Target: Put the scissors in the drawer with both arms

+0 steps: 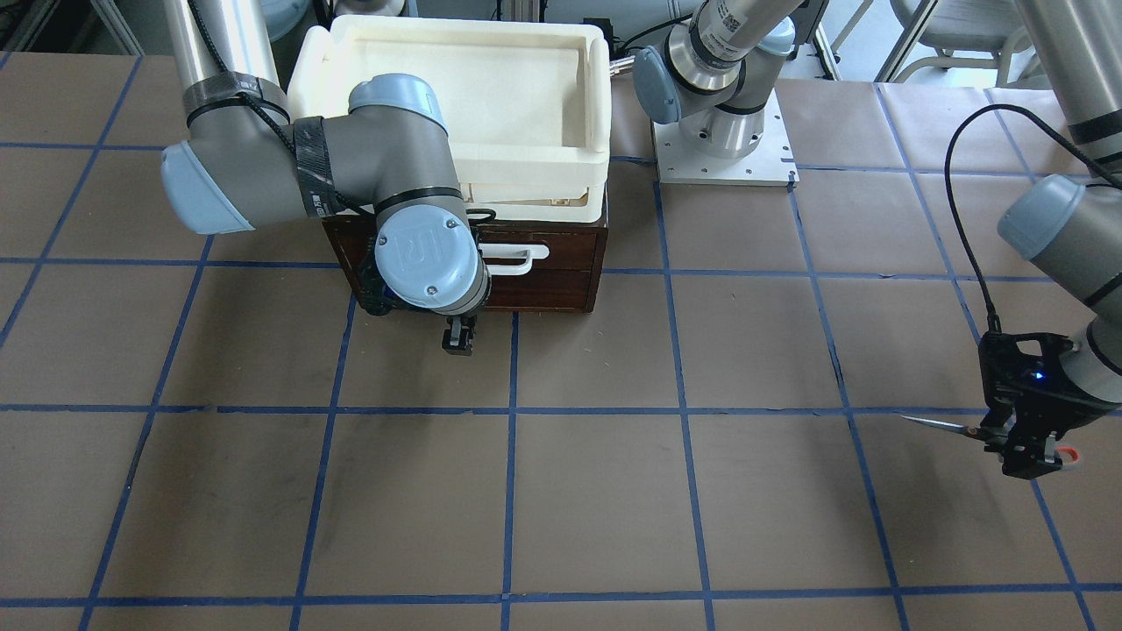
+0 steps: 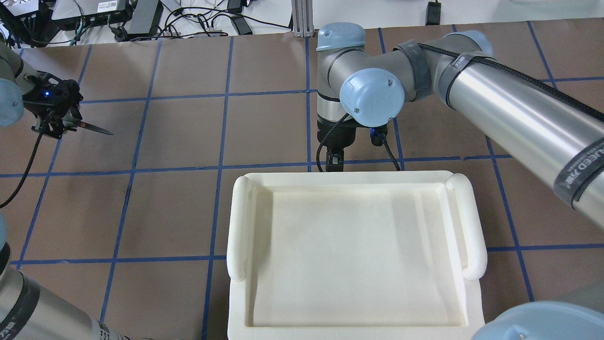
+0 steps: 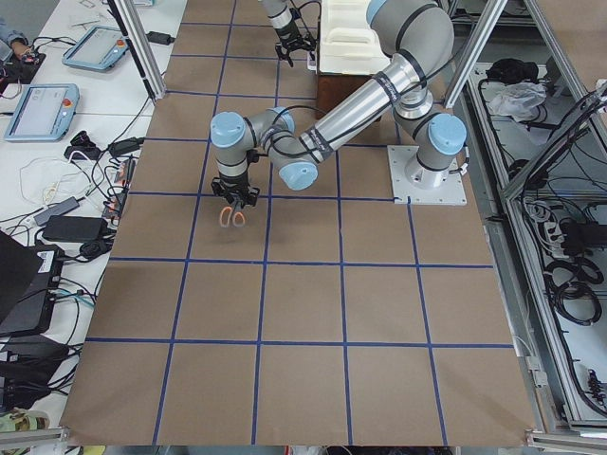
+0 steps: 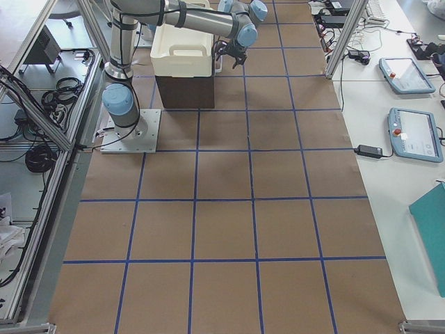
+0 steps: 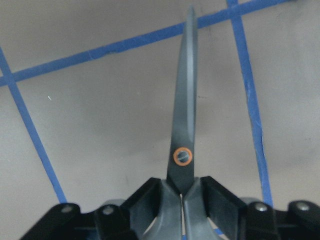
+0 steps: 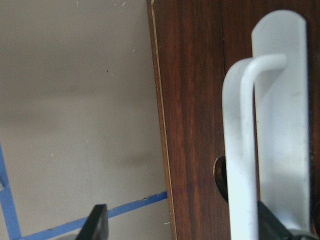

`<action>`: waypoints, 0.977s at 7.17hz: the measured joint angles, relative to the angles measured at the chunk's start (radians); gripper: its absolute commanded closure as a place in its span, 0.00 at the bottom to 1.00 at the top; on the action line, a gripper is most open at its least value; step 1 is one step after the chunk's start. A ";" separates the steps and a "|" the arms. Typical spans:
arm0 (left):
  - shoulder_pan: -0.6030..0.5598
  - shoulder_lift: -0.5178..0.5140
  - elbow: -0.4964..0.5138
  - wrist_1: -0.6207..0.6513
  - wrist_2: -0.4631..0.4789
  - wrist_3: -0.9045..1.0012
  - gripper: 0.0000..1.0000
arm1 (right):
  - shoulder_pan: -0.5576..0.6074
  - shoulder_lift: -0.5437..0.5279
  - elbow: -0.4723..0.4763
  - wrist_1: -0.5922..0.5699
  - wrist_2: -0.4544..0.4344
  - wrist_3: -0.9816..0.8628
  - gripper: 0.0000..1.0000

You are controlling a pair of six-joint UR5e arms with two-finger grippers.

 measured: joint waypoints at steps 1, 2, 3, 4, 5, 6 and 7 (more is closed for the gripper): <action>-0.020 0.028 0.001 -0.034 0.014 -0.003 1.00 | 0.000 0.000 0.000 -0.027 -0.001 -0.001 0.00; -0.046 0.064 0.001 -0.088 0.030 -0.016 1.00 | 0.000 0.000 -0.001 -0.048 -0.001 -0.013 0.00; -0.077 0.107 0.003 -0.154 0.042 -0.049 1.00 | 0.000 0.000 -0.004 -0.058 -0.003 -0.037 0.00; -0.109 0.149 0.003 -0.207 0.045 -0.086 1.00 | -0.001 -0.001 -0.006 -0.070 -0.008 -0.059 0.00; -0.138 0.188 0.004 -0.246 0.043 -0.126 1.00 | -0.001 -0.002 -0.011 -0.088 -0.013 -0.070 0.00; -0.168 0.225 0.004 -0.287 0.040 -0.177 1.00 | -0.001 -0.002 -0.022 -0.107 -0.017 -0.076 0.00; -0.198 0.258 0.004 -0.325 0.038 -0.230 1.00 | -0.001 0.001 -0.040 -0.121 -0.018 -0.086 0.00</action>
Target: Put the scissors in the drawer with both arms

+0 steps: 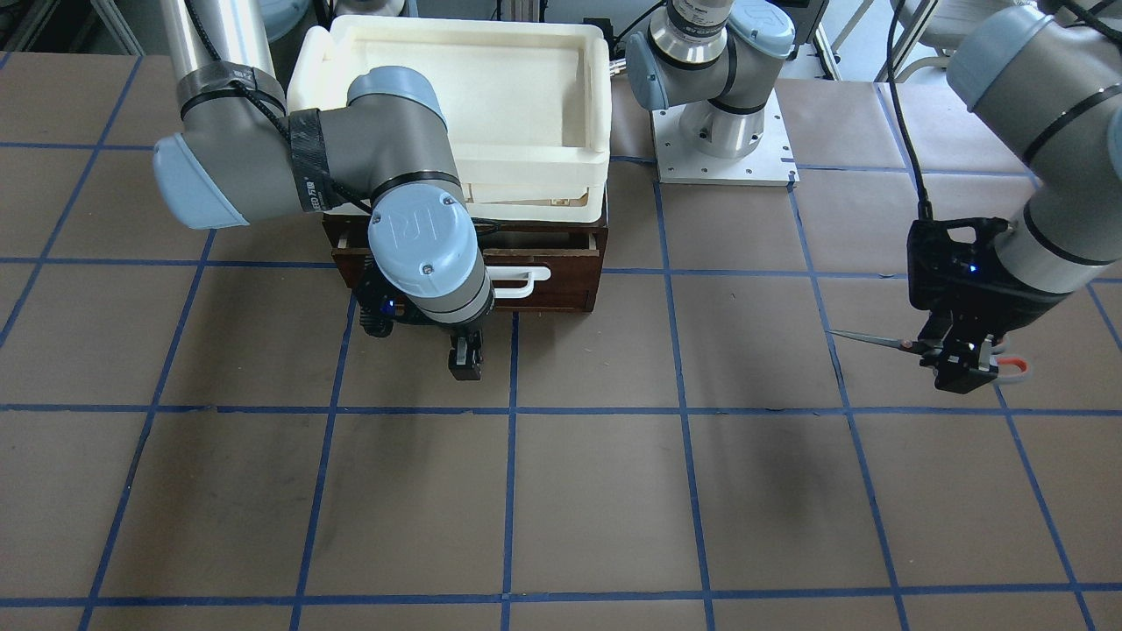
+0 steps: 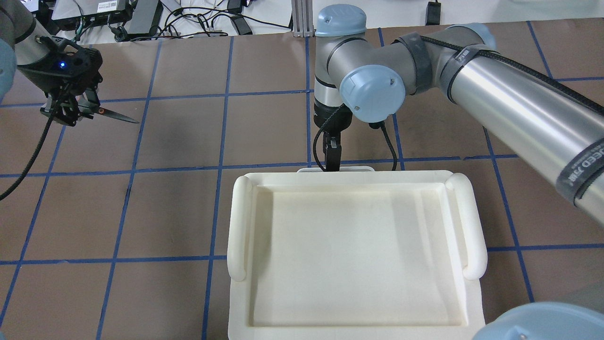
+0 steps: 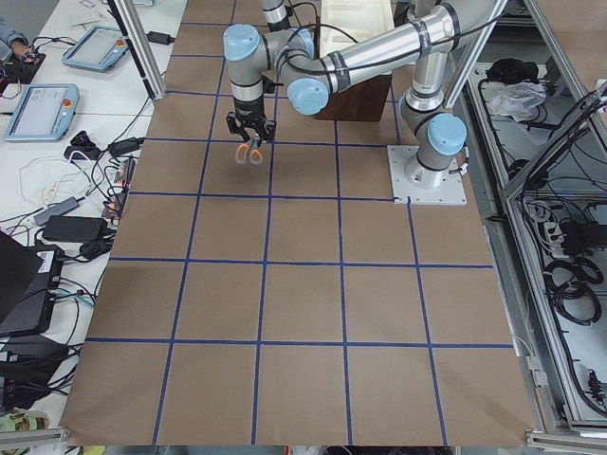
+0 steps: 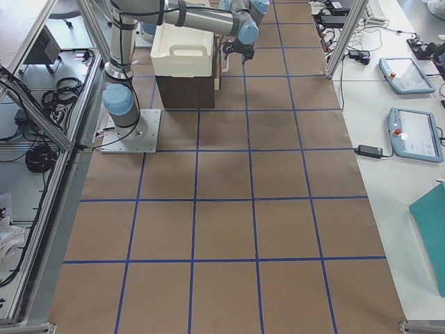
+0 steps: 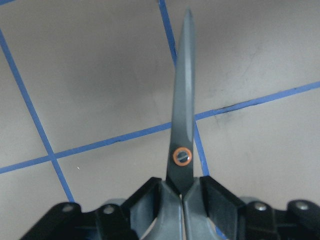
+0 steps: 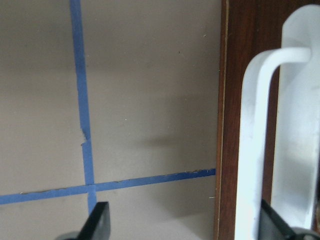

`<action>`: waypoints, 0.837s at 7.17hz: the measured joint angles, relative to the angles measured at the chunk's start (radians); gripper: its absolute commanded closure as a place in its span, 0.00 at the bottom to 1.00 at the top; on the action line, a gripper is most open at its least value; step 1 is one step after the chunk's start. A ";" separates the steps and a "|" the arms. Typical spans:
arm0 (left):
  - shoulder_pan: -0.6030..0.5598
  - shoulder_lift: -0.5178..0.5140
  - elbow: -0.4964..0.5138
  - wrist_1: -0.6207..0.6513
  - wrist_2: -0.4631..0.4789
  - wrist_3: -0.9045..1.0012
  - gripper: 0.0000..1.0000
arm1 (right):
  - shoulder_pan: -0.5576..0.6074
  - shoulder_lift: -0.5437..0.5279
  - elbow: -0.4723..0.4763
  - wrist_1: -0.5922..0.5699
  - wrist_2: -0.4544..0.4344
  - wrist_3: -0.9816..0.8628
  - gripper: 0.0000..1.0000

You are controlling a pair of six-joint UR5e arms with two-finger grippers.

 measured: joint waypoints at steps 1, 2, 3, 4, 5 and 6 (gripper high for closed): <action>-0.028 0.026 0.000 -0.028 0.000 -0.044 1.00 | -0.001 0.004 -0.011 -0.009 -0.001 -0.020 0.00; -0.049 0.045 0.000 -0.046 -0.001 -0.073 1.00 | -0.002 0.010 -0.017 -0.016 -0.001 -0.039 0.00; -0.060 0.056 0.000 -0.056 -0.001 -0.088 1.00 | -0.002 0.014 -0.019 -0.023 -0.002 -0.049 0.00; -0.066 0.062 0.000 -0.061 -0.002 -0.093 1.00 | -0.003 0.018 -0.020 -0.030 -0.003 -0.053 0.00; -0.071 0.069 -0.001 -0.070 -0.007 -0.097 1.00 | -0.003 0.021 -0.022 -0.037 -0.009 -0.055 0.00; -0.080 0.077 -0.001 -0.089 -0.014 -0.115 1.00 | -0.003 0.027 -0.029 -0.042 -0.023 -0.058 0.00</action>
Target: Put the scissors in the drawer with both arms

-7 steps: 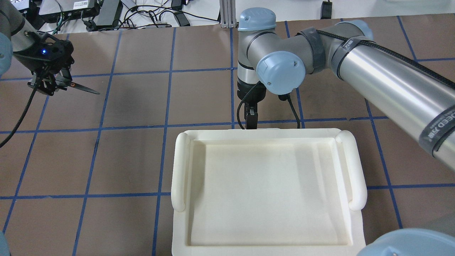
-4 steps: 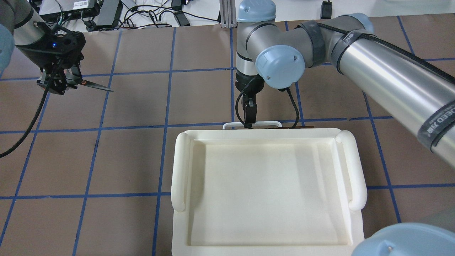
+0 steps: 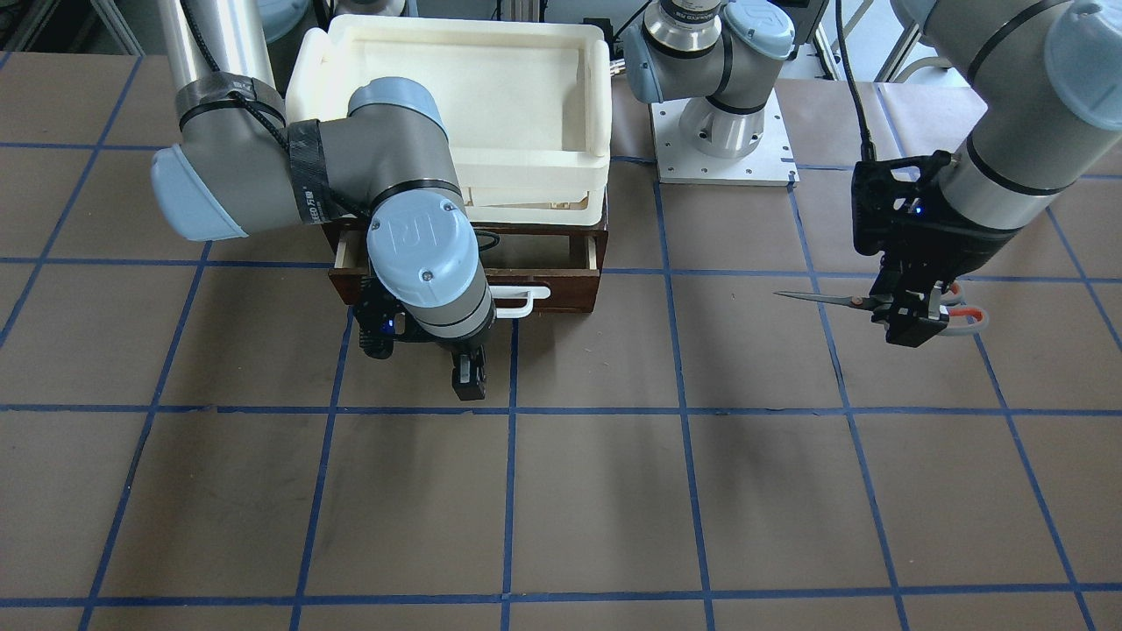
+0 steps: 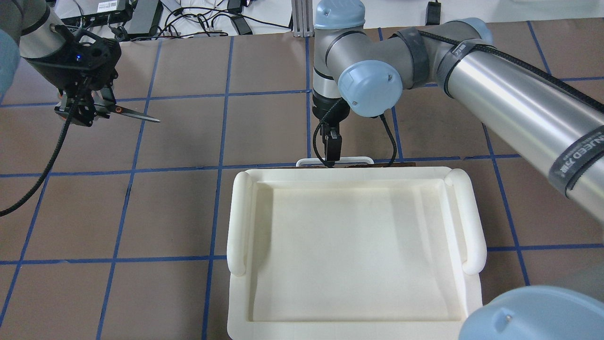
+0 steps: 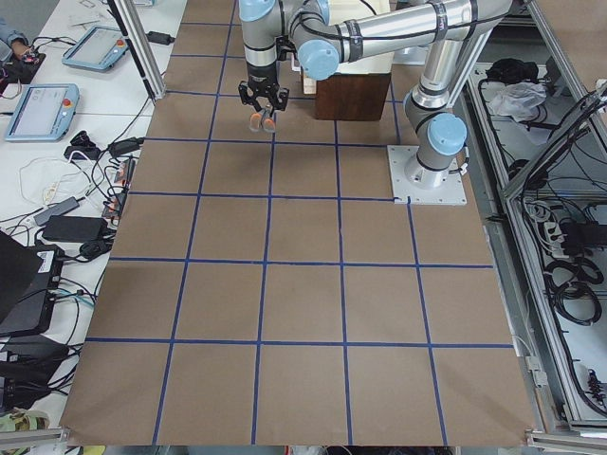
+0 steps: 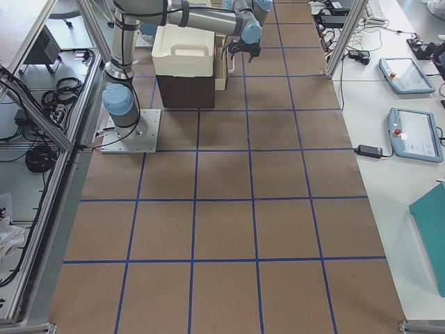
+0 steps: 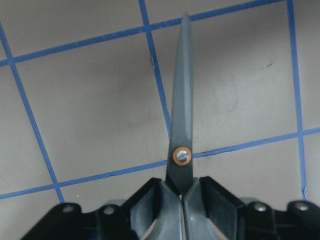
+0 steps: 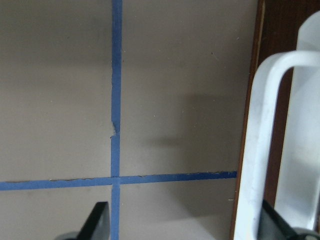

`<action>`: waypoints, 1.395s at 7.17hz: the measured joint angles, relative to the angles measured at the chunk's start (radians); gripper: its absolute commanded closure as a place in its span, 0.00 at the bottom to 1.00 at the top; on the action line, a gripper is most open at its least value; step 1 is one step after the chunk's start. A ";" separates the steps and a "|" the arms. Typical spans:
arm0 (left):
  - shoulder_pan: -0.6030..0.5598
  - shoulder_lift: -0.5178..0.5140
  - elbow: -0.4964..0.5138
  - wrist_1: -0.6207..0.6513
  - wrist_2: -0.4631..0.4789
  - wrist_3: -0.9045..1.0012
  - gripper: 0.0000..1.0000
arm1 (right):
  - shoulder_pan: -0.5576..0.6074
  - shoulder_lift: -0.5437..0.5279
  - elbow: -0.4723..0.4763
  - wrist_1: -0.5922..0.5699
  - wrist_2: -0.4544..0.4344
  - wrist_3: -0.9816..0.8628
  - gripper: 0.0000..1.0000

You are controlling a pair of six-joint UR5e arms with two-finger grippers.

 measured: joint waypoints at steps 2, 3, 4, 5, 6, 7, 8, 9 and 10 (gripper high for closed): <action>-0.031 0.017 0.001 -0.033 -0.005 -0.055 1.00 | 0.000 0.022 -0.034 -0.001 -0.013 -0.003 0.00; -0.046 0.024 0.001 -0.047 -0.006 -0.082 1.00 | 0.000 0.032 -0.048 -0.002 -0.015 -0.003 0.00; -0.056 0.030 0.001 -0.061 -0.011 -0.105 1.00 | 0.000 0.041 -0.058 -0.002 -0.015 -0.004 0.00; -0.061 0.033 0.001 -0.073 -0.021 -0.120 1.00 | 0.000 0.054 -0.073 -0.003 -0.015 -0.004 0.00; -0.066 0.037 0.001 -0.088 -0.034 -0.144 1.00 | 0.000 0.065 -0.089 -0.003 -0.016 -0.005 0.00; -0.071 0.040 0.001 -0.108 -0.047 -0.175 1.00 | 0.000 0.073 -0.100 -0.003 -0.015 -0.009 0.00; -0.075 0.041 0.001 -0.130 -0.055 -0.201 1.00 | -0.002 0.078 -0.106 -0.004 -0.015 -0.013 0.00; -0.079 0.041 0.001 -0.150 -0.058 -0.230 1.00 | -0.004 0.081 -0.111 -0.005 -0.015 -0.015 0.00; -0.086 0.041 0.001 -0.166 -0.059 -0.268 1.00 | -0.006 0.085 -0.117 -0.006 -0.015 -0.017 0.00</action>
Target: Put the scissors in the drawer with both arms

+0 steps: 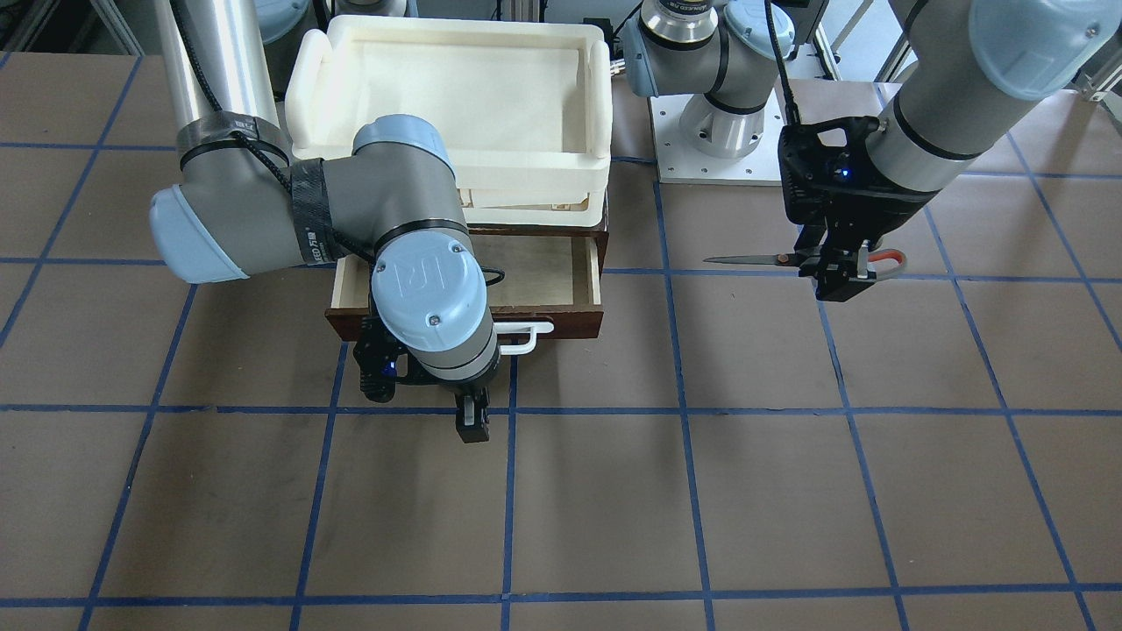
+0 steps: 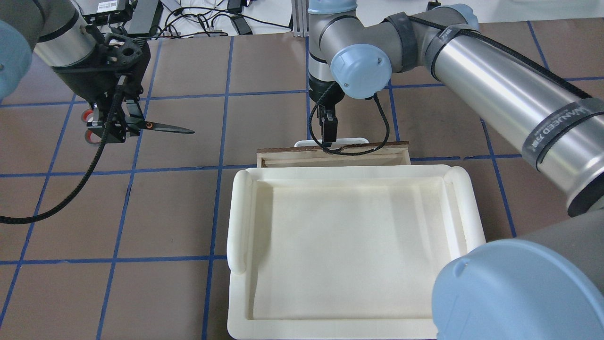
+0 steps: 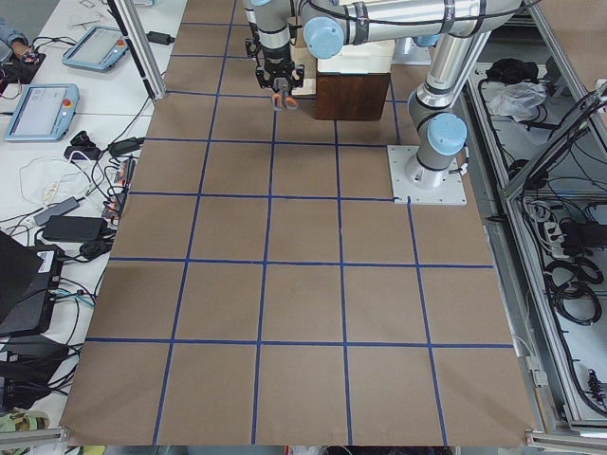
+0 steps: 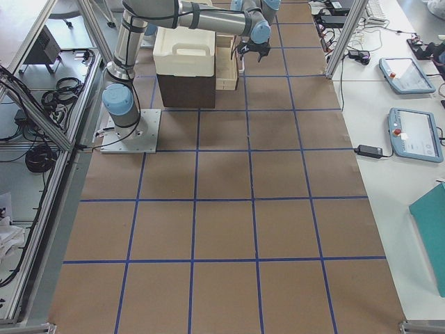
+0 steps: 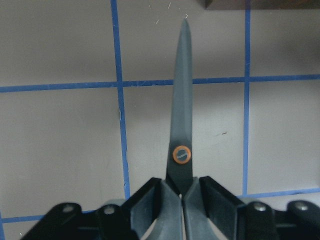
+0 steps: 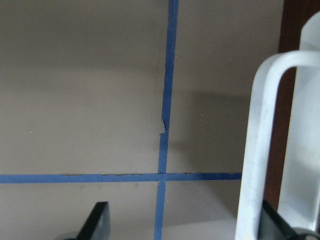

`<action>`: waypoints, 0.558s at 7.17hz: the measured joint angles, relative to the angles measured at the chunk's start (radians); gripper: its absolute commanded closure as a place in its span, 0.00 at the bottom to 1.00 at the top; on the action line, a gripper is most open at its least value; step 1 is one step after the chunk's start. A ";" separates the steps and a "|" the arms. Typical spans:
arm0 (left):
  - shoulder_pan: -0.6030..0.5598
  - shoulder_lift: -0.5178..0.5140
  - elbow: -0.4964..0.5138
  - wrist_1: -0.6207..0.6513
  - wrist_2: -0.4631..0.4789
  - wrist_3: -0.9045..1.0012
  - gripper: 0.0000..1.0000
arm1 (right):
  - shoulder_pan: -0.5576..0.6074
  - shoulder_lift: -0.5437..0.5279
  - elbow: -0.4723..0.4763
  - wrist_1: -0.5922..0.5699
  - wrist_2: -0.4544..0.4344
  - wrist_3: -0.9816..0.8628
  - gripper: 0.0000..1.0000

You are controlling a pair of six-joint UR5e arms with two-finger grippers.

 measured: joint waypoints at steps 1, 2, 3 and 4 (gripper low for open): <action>-0.009 0.002 0.000 -0.011 0.000 -0.031 1.00 | -0.003 0.005 -0.007 -0.001 0.000 -0.004 0.00; -0.017 0.004 0.000 -0.022 0.000 -0.060 1.00 | -0.005 0.009 -0.016 -0.002 0.000 -0.011 0.00; -0.022 0.006 0.000 -0.030 -0.004 -0.084 1.00 | -0.007 0.014 -0.024 -0.003 0.000 -0.016 0.00; -0.025 0.006 0.000 -0.033 -0.007 -0.093 1.00 | -0.009 0.020 -0.032 -0.003 0.000 -0.021 0.00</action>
